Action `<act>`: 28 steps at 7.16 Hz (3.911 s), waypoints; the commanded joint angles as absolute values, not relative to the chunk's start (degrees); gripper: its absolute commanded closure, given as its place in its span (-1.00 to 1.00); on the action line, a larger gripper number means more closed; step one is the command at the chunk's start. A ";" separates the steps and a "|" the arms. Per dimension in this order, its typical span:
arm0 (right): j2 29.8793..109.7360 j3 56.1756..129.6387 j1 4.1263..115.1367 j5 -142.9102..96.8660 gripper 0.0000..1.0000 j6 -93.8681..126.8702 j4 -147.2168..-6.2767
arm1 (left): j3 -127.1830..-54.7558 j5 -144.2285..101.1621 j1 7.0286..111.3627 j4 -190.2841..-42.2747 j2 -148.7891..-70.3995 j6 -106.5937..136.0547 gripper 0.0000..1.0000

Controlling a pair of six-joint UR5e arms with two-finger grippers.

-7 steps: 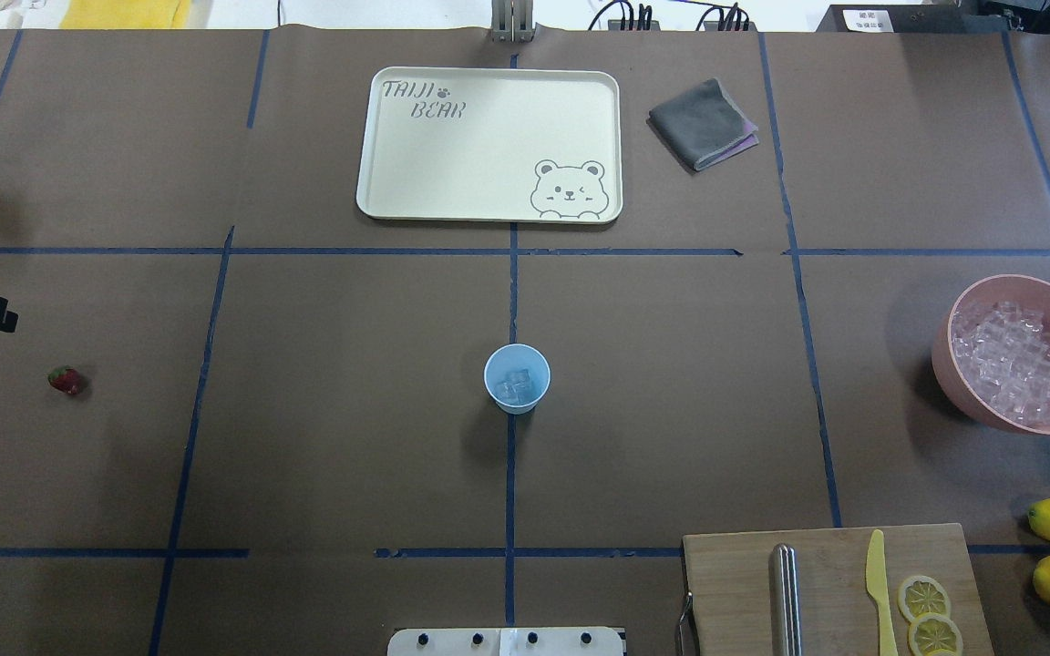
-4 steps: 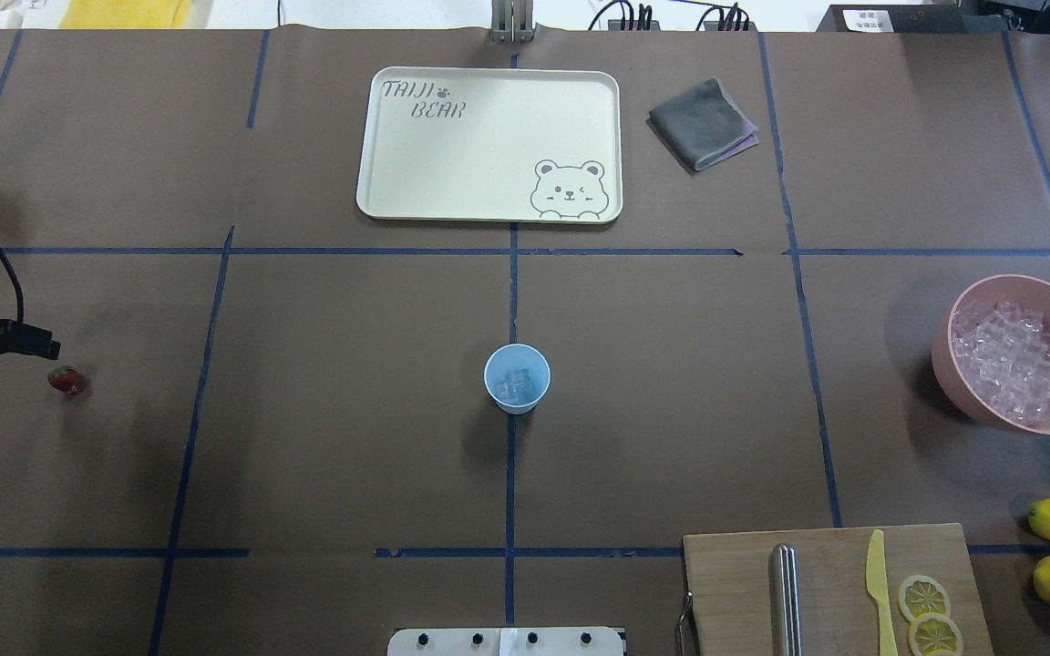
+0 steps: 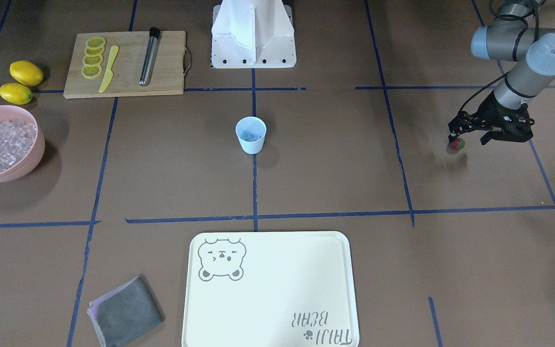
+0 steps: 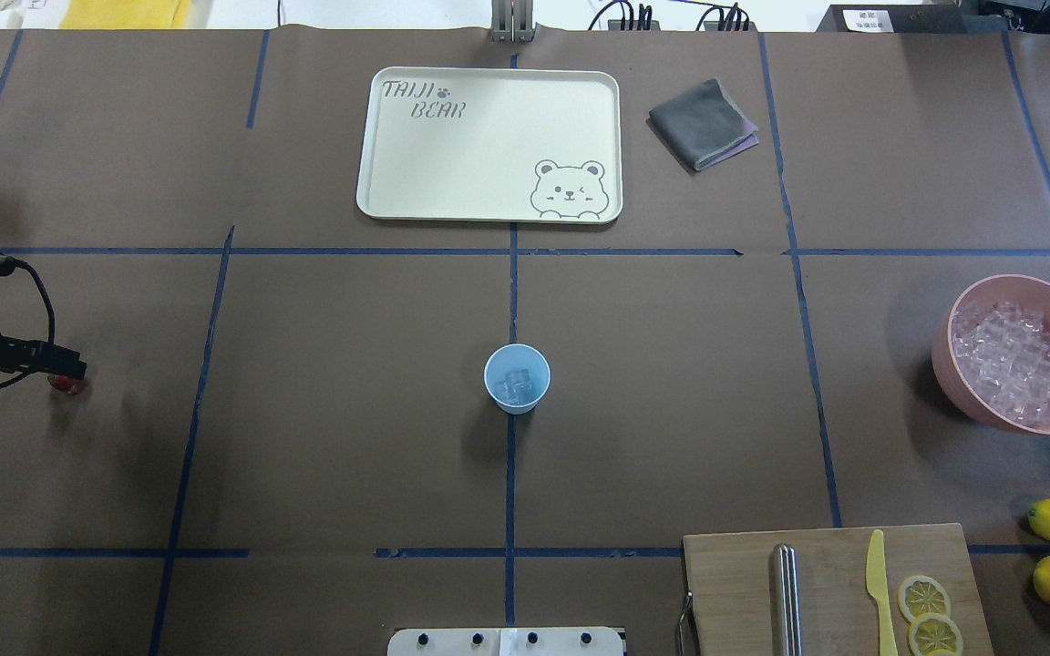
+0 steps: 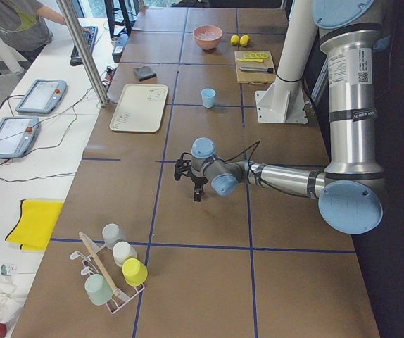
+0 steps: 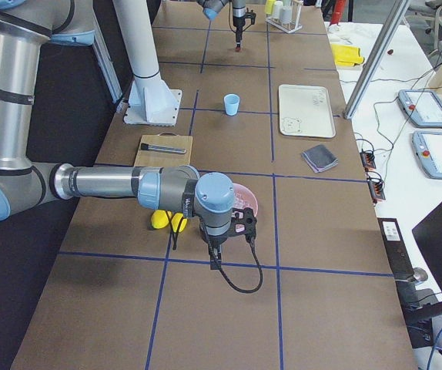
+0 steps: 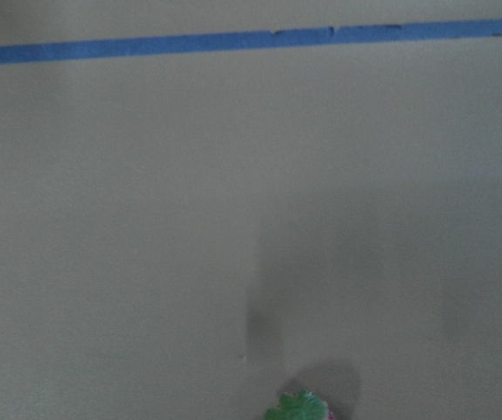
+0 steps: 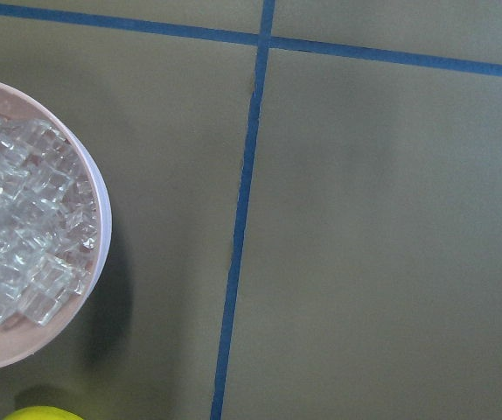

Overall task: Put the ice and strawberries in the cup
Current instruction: 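Lower the left gripper onto the strawberry and grasp it, then carry the strawberry with the left gripper over the light-blue cup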

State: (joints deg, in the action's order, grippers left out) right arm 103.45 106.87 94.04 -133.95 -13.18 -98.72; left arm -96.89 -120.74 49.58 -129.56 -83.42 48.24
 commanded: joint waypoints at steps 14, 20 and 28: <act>103.36 106.88 94.04 -134.03 -0.98 -13.10 -98.70 | -104.72 -121.64 49.30 -119.77 -83.76 47.46 1.00; 103.36 106.79 94.04 -134.03 -0.98 -13.10 -98.70 | -132.99 -121.29 51.24 -65.96 -103.91 37.87 0.96; 103.36 106.79 94.04 -134.12 -0.98 -13.01 -98.70 | -104.55 -110.14 33.50 -74.85 -133.48 72.04 0.97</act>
